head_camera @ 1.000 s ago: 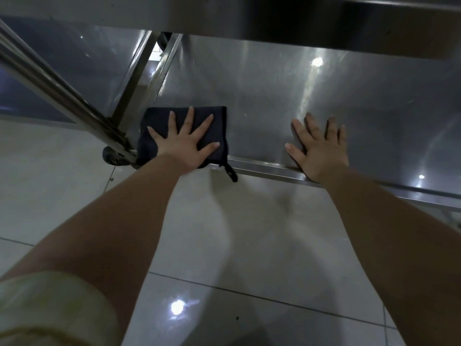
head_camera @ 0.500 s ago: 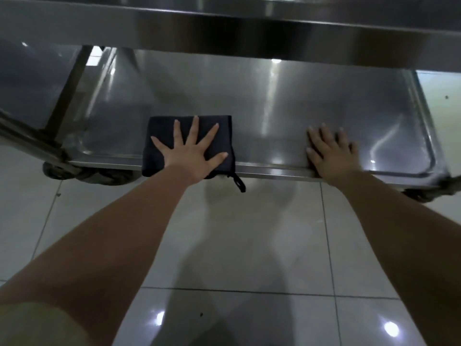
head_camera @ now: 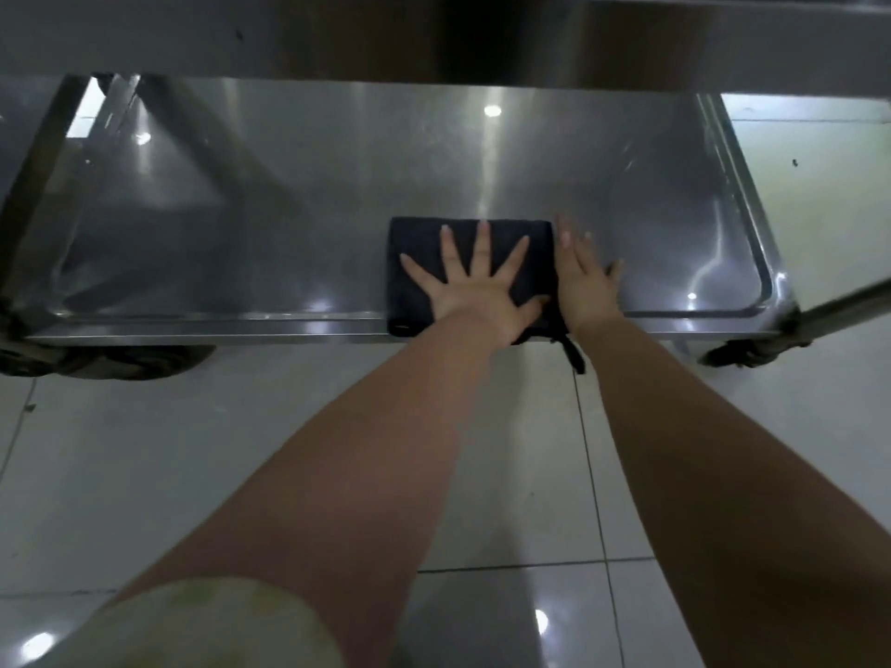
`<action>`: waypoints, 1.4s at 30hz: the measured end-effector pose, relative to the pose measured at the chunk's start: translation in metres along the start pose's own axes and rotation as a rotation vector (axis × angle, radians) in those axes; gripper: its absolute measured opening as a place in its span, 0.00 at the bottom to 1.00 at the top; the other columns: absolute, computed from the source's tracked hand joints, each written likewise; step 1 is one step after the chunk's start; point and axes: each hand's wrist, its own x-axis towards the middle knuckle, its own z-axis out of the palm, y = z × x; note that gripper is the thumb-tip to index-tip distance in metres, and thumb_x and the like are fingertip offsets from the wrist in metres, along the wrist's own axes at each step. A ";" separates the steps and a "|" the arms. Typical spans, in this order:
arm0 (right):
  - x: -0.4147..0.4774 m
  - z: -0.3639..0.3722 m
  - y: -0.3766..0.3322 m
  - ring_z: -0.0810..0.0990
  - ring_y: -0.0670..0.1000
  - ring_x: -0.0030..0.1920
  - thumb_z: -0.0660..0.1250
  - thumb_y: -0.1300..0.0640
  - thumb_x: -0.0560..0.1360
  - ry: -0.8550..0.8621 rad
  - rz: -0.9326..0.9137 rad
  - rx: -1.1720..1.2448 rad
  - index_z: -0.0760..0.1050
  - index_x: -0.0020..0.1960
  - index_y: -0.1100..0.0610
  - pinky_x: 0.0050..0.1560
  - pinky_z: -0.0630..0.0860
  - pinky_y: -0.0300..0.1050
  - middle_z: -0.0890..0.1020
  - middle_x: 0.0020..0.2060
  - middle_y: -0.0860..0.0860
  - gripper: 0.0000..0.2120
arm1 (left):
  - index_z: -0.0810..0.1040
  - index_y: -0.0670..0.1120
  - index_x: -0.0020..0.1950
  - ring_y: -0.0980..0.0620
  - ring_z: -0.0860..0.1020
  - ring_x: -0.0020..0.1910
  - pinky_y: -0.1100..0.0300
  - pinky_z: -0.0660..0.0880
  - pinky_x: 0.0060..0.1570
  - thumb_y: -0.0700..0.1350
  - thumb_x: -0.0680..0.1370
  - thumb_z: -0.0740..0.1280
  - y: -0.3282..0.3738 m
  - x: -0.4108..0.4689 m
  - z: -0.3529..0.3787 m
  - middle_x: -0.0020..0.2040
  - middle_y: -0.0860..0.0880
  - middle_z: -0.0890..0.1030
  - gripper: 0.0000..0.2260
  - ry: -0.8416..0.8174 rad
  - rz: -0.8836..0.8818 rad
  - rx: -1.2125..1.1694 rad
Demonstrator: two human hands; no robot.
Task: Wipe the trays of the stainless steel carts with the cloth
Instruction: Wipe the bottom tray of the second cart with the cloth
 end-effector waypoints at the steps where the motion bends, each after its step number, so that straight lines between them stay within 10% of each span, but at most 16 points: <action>1: -0.001 -0.005 -0.003 0.44 0.51 0.79 0.45 0.40 0.83 0.009 0.078 0.163 0.50 0.78 0.38 0.76 0.40 0.60 0.54 0.79 0.48 0.24 | 0.33 0.67 0.75 0.35 0.27 0.73 0.19 0.31 0.54 0.74 0.75 0.47 0.013 0.001 0.000 0.77 0.51 0.29 0.35 -0.034 0.003 -0.010; 4: -0.004 -0.019 -0.008 0.54 0.55 0.78 0.48 0.38 0.82 0.025 0.113 0.418 0.57 0.77 0.38 0.77 0.50 0.59 0.63 0.76 0.49 0.24 | 0.39 0.67 0.77 0.39 0.29 0.75 0.22 0.29 0.58 0.68 0.79 0.47 0.017 0.003 -0.007 0.78 0.54 0.32 0.28 -0.055 0.022 -0.154; 8: 0.003 0.000 -0.031 0.53 0.53 0.78 0.52 0.48 0.83 0.071 -0.164 -0.137 0.59 0.78 0.47 0.76 0.46 0.59 0.60 0.78 0.49 0.23 | 0.48 0.63 0.79 0.41 0.38 0.78 0.30 0.36 0.69 0.58 0.83 0.47 -0.045 -0.001 -0.022 0.81 0.55 0.45 0.23 0.200 0.064 -0.128; 15: -0.004 0.053 -0.047 0.38 0.55 0.78 0.44 0.32 0.78 -0.117 -0.348 -0.610 0.39 0.77 0.35 0.74 0.35 0.62 0.42 0.79 0.44 0.30 | 0.44 0.62 0.79 0.43 0.37 0.78 0.35 0.34 0.71 0.60 0.83 0.44 -0.131 -0.014 0.002 0.81 0.54 0.43 0.24 0.217 -0.094 -0.018; 26: 0.037 -0.071 0.088 0.40 0.58 0.78 0.45 0.33 0.79 0.020 0.180 -0.593 0.39 0.77 0.36 0.74 0.40 0.67 0.43 0.79 0.45 0.30 | 0.37 0.62 0.78 0.41 0.38 0.78 0.31 0.35 0.69 0.62 0.81 0.40 -0.132 -0.006 0.013 0.80 0.54 0.38 0.26 0.205 -0.087 0.042; 36: 0.010 0.064 -0.065 0.38 0.56 0.78 0.44 0.30 0.77 -0.144 -0.428 -0.653 0.40 0.77 0.35 0.73 0.34 0.64 0.43 0.79 0.42 0.31 | 0.40 0.59 0.79 0.44 0.38 0.78 0.33 0.36 0.71 0.57 0.82 0.41 -0.139 -0.008 0.010 0.80 0.55 0.39 0.25 0.218 -0.086 0.023; 42: 0.042 -0.055 0.066 0.45 0.56 0.79 0.48 0.31 0.78 0.083 0.010 -0.588 0.45 0.78 0.36 0.75 0.43 0.64 0.48 0.80 0.44 0.31 | 0.40 0.64 0.78 0.44 0.40 0.79 0.33 0.36 0.71 0.59 0.82 0.42 -0.137 -0.008 0.015 0.81 0.55 0.42 0.24 0.265 -0.078 0.007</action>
